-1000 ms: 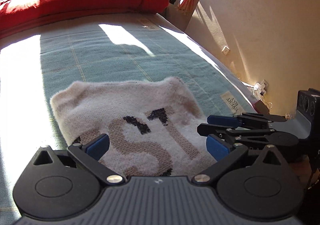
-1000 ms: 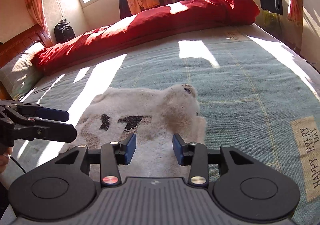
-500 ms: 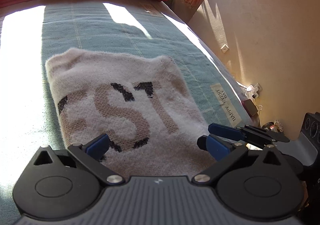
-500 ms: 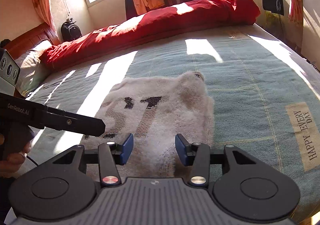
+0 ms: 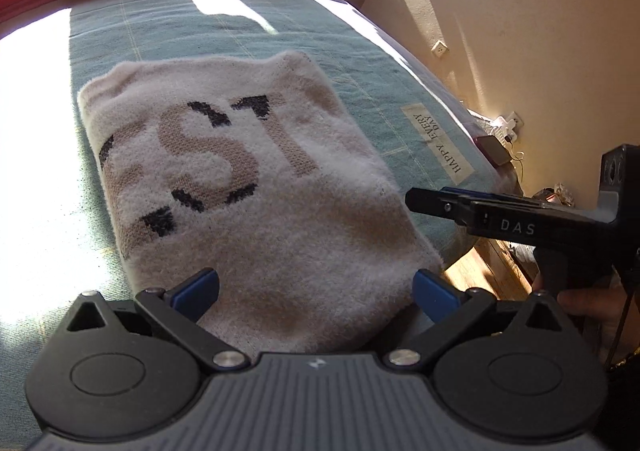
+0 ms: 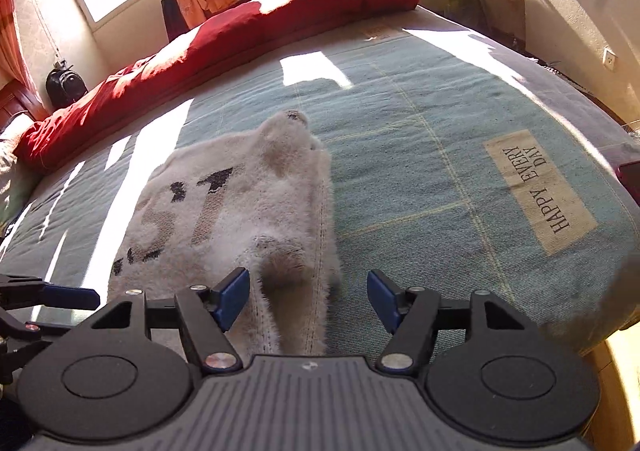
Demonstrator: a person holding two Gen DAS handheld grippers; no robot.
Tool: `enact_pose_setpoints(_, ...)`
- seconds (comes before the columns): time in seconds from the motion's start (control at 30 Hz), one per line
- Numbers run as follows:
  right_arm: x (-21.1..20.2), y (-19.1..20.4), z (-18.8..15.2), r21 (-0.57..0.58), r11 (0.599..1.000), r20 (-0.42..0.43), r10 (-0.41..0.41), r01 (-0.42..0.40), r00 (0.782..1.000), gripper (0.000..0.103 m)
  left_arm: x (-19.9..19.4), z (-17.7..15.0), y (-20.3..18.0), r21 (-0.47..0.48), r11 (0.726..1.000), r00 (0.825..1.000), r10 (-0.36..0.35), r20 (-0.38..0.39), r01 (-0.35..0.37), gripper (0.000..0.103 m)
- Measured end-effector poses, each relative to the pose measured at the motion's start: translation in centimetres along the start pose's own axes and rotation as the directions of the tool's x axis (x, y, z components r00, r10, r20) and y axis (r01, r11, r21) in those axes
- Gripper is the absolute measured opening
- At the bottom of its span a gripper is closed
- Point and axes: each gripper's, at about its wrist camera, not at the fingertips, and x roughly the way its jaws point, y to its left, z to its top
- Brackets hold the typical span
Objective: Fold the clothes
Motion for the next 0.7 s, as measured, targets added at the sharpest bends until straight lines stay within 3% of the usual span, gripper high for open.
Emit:
enact_pose_setpoints(0.17, -0.5, -1.5, -0.6, 0.069, 0.998, 0.002, -0.008, 0.008, 1.0, 0.079, 2.4, -1.0, -0.1, -0.043, 0.999, 0.996, -0.008, -0.087, 0.004, 0.102)
enact_pose_setpoints(0.43, 0.8, -4.5, -2.1, 0.171, 0.985, -0.053, -0.009, 0.018, 0.999, 0.08, 0.3, 4.0, -2.9, 0.04, 0.998, 0.997, -0.049, 0.052, 0.047, 0.102)
enact_pose_setpoints(0.57, 1.6, -5.8, -2.5, 0.217, 0.976, -0.075, 0.002, 0.015, 0.997, 0.083, 2.5, 6.5, -4.6, 0.051, 0.996, 0.996, -0.073, 0.045, 0.071, 0.102)
enact_pose_setpoints(0.7, 2.0, -7.0, -2.7, 0.24, 0.97, -0.085, -0.005, 0.025, 0.996, 0.083, 6.1, 7.0, -5.4, 0.01, 0.988, 0.988, -0.151, -0.014, 0.151, 0.102)
